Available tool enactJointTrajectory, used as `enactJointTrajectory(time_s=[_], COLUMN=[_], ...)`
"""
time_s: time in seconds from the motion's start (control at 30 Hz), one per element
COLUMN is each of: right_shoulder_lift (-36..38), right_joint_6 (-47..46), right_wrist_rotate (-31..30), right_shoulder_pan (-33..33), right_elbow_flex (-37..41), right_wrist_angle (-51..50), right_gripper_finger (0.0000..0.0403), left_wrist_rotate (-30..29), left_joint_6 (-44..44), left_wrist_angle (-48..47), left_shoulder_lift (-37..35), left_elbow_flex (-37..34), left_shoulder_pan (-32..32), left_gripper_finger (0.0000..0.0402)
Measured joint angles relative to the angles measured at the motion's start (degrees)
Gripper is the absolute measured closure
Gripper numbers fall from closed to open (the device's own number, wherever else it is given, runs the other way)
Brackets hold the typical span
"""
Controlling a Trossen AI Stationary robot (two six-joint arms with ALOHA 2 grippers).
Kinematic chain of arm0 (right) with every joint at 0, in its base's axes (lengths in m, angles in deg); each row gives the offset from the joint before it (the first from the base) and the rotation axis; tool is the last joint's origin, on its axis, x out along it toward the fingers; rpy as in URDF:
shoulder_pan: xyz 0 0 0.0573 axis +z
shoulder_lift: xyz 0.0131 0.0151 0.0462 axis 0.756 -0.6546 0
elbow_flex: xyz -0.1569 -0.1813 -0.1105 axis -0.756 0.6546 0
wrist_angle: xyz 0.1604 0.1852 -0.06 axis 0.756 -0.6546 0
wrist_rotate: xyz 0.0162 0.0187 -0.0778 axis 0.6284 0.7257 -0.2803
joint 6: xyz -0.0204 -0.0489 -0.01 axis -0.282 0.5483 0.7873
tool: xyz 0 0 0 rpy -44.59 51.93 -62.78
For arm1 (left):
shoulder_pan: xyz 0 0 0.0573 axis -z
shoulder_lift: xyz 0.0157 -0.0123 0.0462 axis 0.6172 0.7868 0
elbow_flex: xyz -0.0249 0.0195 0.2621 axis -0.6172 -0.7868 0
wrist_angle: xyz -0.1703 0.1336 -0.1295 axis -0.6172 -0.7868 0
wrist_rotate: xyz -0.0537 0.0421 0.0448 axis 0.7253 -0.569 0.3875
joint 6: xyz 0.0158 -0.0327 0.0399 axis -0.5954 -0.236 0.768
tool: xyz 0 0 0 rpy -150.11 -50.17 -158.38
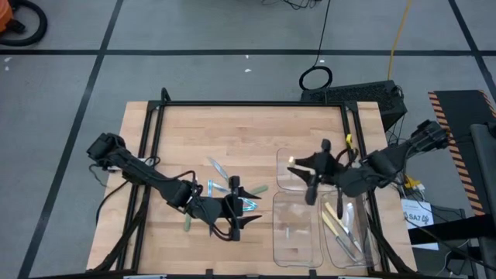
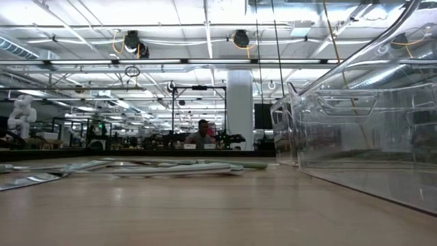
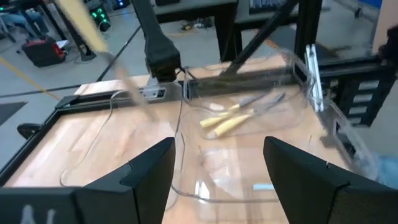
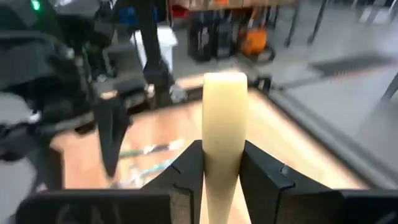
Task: Sort silverware by color (type)
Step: Put the yellow knife into the bottom right transparent bin
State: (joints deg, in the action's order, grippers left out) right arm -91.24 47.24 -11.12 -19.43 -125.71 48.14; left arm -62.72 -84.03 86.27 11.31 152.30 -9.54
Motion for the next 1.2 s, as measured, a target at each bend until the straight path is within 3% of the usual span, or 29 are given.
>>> enactJointTrajectory(time_s=[0.13, 0.47, 0.83, 1.2], right_shoulder_lift=[-0.29, -0.74, -5.46, -15.84], right_joint_6=[-10.85, -32.14, -48.48, -66.9], right_wrist_rotate=[3.81, 14.74, 17.53, 17.77], right_shoulder_pan=[1.67, 8.34, 17.49, 25.45], right_elbow_flex=[-3.65, -4.45, -4.45, -4.45], right_wrist_angle=[-13.5, -32.34, -41.42, -51.51], right_gripper_finger=[0.0328, 0.0328, 0.0328, 0.0328], left_wrist_rotate=[-0.42, -0.49, -0.49, -0.49], left_joint_6=[-1.23, -4.03, -4.99, -4.8], left_wrist_angle=[-1.0, -5.22, -6.54, -6.52], left_shoulder_lift=[-0.12, -0.12, -0.12, -0.12], left_elbow_flex=[0.02, 0.02, 0.02, 0.02], left_shoulder_pan=[0.46, 0.33, 0.06, -0.12], left_gripper_finger=[0.0149, 0.0149, 0.0149, 0.0149])
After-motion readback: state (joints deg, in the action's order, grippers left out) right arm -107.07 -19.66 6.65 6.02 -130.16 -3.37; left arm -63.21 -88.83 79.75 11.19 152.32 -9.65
